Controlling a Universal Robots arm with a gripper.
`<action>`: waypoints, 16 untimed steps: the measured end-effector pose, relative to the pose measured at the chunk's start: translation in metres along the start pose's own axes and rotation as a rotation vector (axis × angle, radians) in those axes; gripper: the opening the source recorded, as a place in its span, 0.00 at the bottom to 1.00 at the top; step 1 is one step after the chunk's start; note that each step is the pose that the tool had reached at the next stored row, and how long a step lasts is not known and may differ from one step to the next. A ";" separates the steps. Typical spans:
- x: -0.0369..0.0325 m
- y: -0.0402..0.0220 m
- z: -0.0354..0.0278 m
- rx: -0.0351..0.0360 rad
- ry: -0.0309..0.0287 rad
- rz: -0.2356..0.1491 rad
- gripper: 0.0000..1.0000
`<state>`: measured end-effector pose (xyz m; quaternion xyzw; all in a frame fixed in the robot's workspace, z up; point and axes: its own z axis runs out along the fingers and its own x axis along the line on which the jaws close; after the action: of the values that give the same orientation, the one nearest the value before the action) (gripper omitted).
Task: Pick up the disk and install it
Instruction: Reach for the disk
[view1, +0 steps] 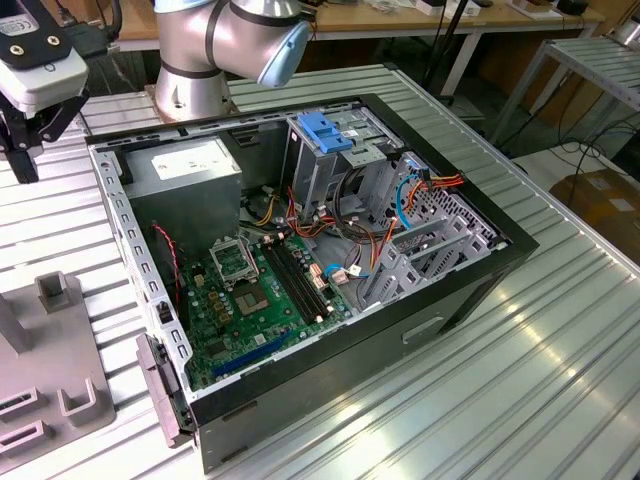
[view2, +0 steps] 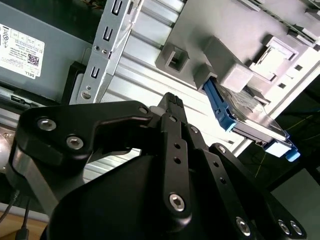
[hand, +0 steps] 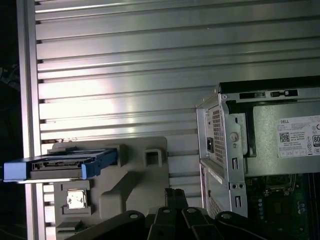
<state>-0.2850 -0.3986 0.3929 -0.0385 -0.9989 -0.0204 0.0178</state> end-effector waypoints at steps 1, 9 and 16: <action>0.0014 -0.0001 0.0001 -0.0001 -0.0001 0.000 0.10; 0.0111 -0.0009 0.0004 0.0000 0.0000 0.000 0.10; 0.0210 -0.0016 0.0007 0.0000 0.0000 0.000 0.10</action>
<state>-0.3061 -0.3986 0.3929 -0.0386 -0.9989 -0.0204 0.0179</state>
